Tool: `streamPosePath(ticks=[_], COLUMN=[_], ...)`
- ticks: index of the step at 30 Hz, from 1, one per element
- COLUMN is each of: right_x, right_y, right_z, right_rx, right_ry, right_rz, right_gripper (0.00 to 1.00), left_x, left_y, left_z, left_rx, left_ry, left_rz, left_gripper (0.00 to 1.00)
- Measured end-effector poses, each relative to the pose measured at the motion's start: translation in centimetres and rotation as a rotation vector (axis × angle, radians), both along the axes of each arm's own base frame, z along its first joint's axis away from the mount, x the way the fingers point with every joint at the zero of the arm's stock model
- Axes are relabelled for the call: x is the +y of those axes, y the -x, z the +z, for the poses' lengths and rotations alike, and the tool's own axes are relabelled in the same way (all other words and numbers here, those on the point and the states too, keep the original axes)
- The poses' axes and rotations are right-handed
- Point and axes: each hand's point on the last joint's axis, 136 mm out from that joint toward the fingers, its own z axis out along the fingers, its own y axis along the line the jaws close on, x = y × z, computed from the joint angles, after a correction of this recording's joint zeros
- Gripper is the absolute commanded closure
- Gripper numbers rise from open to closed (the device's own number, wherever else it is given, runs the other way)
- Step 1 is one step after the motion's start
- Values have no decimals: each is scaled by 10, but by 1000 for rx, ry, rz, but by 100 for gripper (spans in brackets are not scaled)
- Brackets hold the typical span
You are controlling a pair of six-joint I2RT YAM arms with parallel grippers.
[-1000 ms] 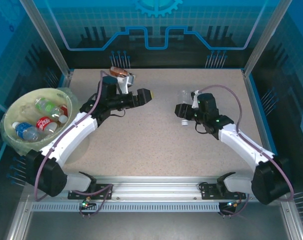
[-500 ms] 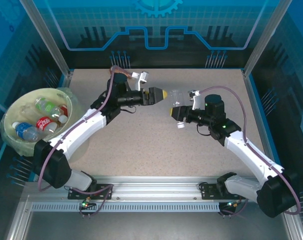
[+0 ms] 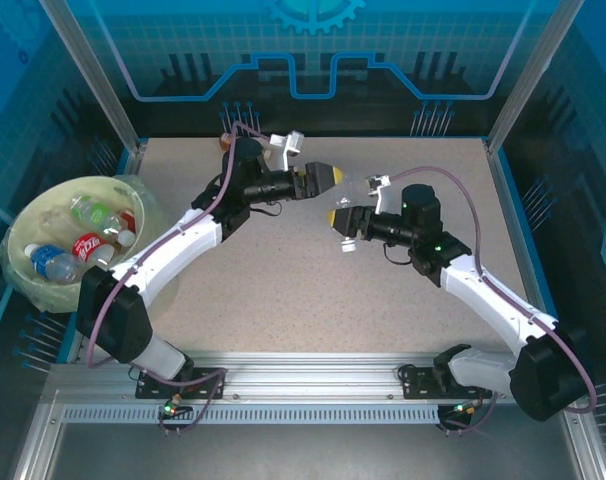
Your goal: Put the plastic bottles in the bin
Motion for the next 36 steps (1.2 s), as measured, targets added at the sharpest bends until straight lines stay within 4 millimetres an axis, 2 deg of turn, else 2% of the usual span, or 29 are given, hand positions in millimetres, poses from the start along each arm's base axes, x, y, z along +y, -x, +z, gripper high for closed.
streamPosePath(ticks=[4,5,11,13,18,21,25,30,33,36], right_x=[22,24,33,35,36,34,27,6,-7,-18], right_y=[16,17,14,13,13,10,8,1,-4,-11], right_z=[25,26,26,23,20,19,14,10,7,2], right_rx=[-69,-73,-88,-92,-85,-83,-95,-119,-121,-119], right_ry=[-29,-30,-27,-21,-1,26,79,169,221,266], right_rz=[87,94,125,129,134,110,72,-40,-116,-183], right_gripper=[60,60,57,49,17,1,0,0,0,0], left_x=[-1,-2,-9,-9,-4,11,39,88,123,157], left_y=[0,2,12,12,13,11,6,4,10,22], left_z=[-13,-11,-4,-6,-6,-6,-7,-7,5,27], left_rx=[23,19,-19,-16,-30,-52,-74,-78,-99,-139], left_ry=[-7,-2,19,19,-4,-62,-168,-313,-369,-409], left_rz=[12,1,-67,-66,-39,47,201,396,506,609], left_gripper=[1,3,36,43,45,46,48,48,48,47])
